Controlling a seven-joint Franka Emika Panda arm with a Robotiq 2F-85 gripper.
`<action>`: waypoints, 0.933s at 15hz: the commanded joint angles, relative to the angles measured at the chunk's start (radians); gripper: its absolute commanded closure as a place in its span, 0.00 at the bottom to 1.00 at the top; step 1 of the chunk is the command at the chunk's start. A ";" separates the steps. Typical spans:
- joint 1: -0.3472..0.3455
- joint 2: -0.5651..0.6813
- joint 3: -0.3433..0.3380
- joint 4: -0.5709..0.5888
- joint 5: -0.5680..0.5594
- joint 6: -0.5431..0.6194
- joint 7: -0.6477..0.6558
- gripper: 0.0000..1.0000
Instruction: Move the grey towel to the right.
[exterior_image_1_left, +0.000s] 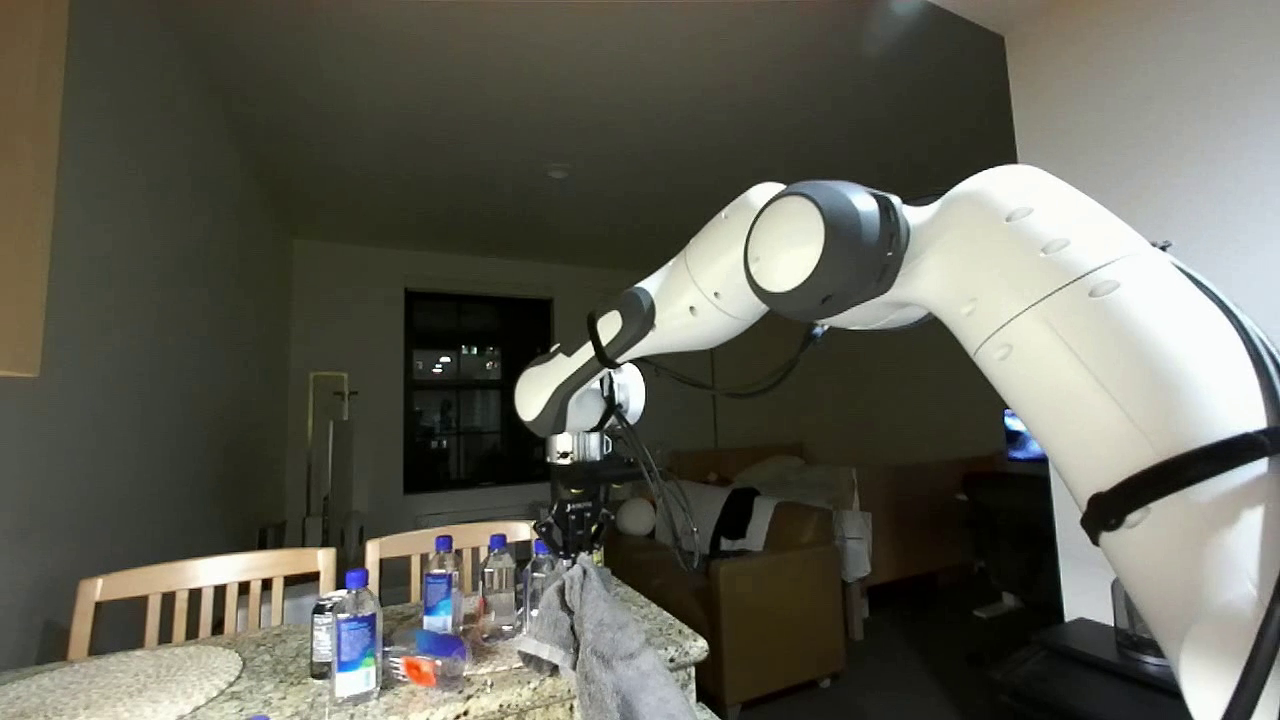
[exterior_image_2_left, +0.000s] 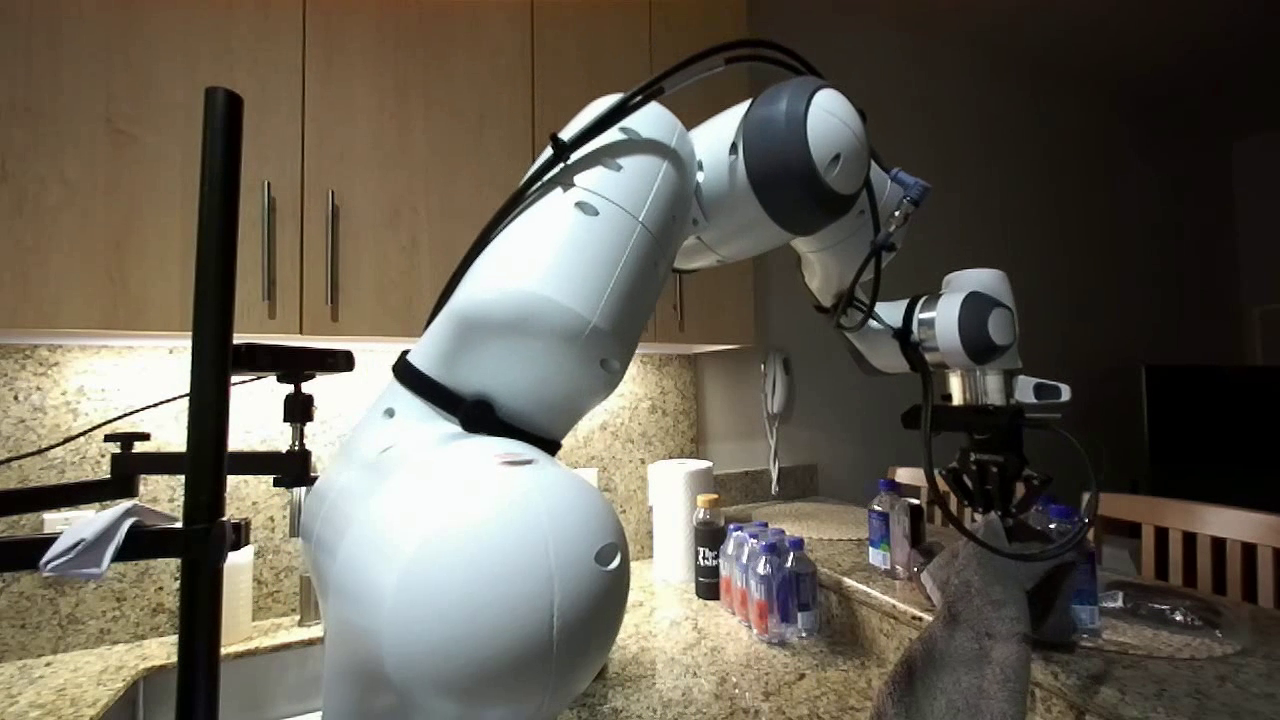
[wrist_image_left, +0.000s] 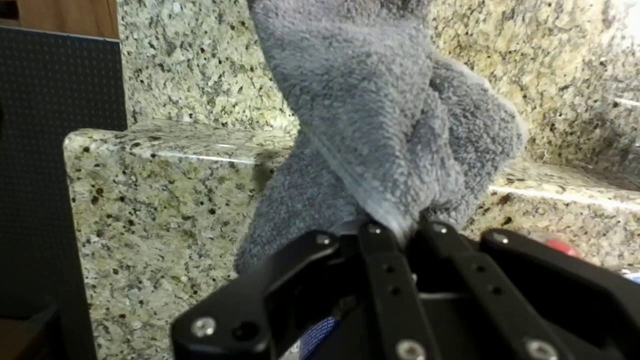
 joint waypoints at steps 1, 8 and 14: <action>-0.030 0.086 0.005 0.085 0.024 -0.073 -0.078 0.91; -0.048 0.215 0.010 0.087 0.019 -0.219 -0.156 0.91; -0.056 0.318 0.006 0.135 0.025 -0.175 -0.135 0.91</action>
